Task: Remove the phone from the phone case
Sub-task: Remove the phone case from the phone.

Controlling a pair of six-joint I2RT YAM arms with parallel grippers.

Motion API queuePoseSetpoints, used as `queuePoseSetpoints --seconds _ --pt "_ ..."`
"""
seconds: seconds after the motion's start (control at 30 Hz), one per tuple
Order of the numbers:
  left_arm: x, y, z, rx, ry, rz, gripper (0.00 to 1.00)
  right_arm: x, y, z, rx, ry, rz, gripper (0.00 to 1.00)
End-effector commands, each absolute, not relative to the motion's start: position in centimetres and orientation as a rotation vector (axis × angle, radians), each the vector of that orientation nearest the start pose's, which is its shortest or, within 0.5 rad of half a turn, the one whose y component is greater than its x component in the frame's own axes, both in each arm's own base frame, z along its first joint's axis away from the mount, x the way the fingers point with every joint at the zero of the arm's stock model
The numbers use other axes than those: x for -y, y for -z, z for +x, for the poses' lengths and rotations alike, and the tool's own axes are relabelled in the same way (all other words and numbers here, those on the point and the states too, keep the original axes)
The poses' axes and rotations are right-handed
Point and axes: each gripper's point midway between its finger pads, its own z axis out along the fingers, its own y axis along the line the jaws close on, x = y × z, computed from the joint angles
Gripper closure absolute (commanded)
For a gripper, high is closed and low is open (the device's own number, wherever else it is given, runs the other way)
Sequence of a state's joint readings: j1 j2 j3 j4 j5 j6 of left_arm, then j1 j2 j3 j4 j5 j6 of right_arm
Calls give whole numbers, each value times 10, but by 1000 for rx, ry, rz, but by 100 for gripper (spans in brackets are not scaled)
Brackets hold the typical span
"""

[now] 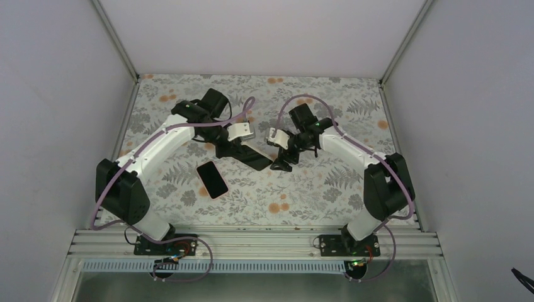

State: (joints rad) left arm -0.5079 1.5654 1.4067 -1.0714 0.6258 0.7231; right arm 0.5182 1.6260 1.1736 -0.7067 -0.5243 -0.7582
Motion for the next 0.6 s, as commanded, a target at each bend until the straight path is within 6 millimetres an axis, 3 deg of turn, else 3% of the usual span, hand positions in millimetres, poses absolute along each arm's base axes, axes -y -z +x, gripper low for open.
queuePoseSetpoints --seconds 0.0,0.13,0.3,0.57 --pt "262 -228 236 -1930 876 1660 98 -260 -130 288 -2002 -667 -1640 0" --pt "262 -231 230 -1921 903 1668 98 -258 -136 296 -2002 -654 -1626 0" --pt "264 -236 221 -1902 944 1677 98 -256 -119 312 -2079 -622 -1603 1" --pt "263 -236 211 -1896 957 1701 98 -248 -117 333 -2123 -581 -1561 1"
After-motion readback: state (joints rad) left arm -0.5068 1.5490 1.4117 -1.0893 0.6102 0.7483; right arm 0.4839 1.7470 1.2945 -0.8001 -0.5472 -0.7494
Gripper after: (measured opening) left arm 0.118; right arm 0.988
